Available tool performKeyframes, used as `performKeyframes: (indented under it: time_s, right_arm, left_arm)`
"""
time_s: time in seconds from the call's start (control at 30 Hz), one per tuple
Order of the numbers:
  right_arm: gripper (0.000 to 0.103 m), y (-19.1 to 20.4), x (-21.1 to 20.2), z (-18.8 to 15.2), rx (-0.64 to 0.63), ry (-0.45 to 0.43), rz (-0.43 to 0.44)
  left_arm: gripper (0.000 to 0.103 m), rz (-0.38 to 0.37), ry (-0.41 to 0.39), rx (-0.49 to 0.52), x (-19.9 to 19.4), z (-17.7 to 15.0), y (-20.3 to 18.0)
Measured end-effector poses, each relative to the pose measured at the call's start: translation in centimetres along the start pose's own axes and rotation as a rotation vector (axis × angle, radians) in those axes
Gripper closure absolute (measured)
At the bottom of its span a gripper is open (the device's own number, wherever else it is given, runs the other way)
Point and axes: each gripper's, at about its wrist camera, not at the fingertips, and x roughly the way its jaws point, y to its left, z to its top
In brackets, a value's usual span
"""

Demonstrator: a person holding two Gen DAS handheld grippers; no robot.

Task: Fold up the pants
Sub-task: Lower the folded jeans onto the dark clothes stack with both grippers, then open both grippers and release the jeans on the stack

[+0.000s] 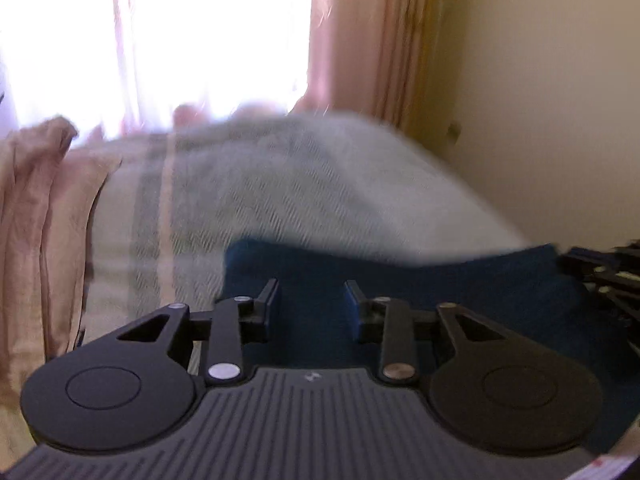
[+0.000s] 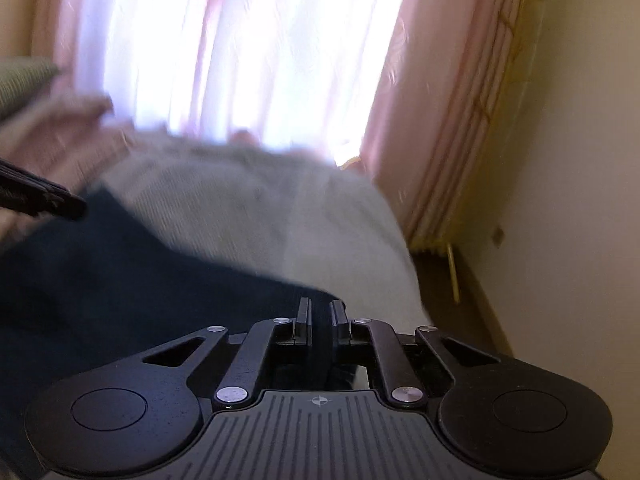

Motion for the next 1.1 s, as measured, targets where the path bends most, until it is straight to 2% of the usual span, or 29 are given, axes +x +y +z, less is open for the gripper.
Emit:
performKeyframes:
  time_s: [0.1, 0.17, 0.23, 0.37, 0.47, 0.53, 0.6, 0.67, 0.77, 0.83, 0.93, 1.03, 1.1]
  right_arm:
    - [0.098, -0.1, 1.0, -3.3, 0.045, 0.014, -0.017]
    - [0.097, -0.4, 0.1, -3.7, 0.056, -0.012, 0.000]
    - [0.097, -1.6, -1.1, -3.2, 0.135, -0.023, 0.048]
    - [0.097, -2.8, -6.7, -3.5, 0.232, -0.075, 0.126]
    - [0.097, -1.9, -11.5, -4.4, 0.225, -0.105, 0.164]
    - [0.097, -0.8, -13.2, -5.2, 0.207, -0.112, 0.160]
    - [0.097, 0.1, -13.0, -6.9, 0.199, -0.074, 0.140]
    - [0.097, 0.8, -11.8, -8.9, 0.216, -0.046, 0.111]
    - [0.097, 1.6, -10.7, -10.5, 0.254, -0.039, 0.099]
    - [0.097, 2.9, -10.3, -10.1, 0.220, -0.056, 0.071]
    - [0.097, 2.7, -10.1, -9.6, 0.245, -0.044, 0.079]
    - [0.097, 1.8, -10.8, -9.0, 0.250, -0.015, 0.087]
    - [0.095, 1.8, -12.1, -8.4, 0.226, -0.006, 0.072]
  left_arm:
    - [0.075, 0.008, -0.004, -0.005, 1.6, -1.9, 0.6]
    - [0.075, 0.023, -0.015, 0.008, 1.3, -2.1, 0.6]
    - [0.075, 0.054, -0.025, 0.028, 0.8, -1.7, 0.7]
    - [0.077, 0.008, -0.026, -0.011, -3.0, -2.1, 1.1]
    - [0.077, -0.056, -0.062, 0.010, -7.7, -3.8, -0.1]
    - [0.077, -0.076, -0.084, 0.039, -9.7, -5.0, -1.3]
    - [0.076, -0.088, -0.076, 0.065, -10.4, -6.7, -2.4]
    - [0.077, -0.049, -0.037, 0.094, -9.4, -8.5, -3.2]
    - [0.080, -0.012, -0.080, 0.131, -8.3, -11.1, -3.6]
    - [0.080, 0.002, -0.107, 0.129, -8.2, -11.8, -3.7]
    - [0.080, 0.015, -0.108, 0.107, -8.3, -11.8, -3.8]
    - [0.079, 0.033, -0.063, 0.087, -9.1, -10.7, -4.1]
    - [0.072, 0.055, -0.038, 0.050, -10.6, -9.9, -4.2]
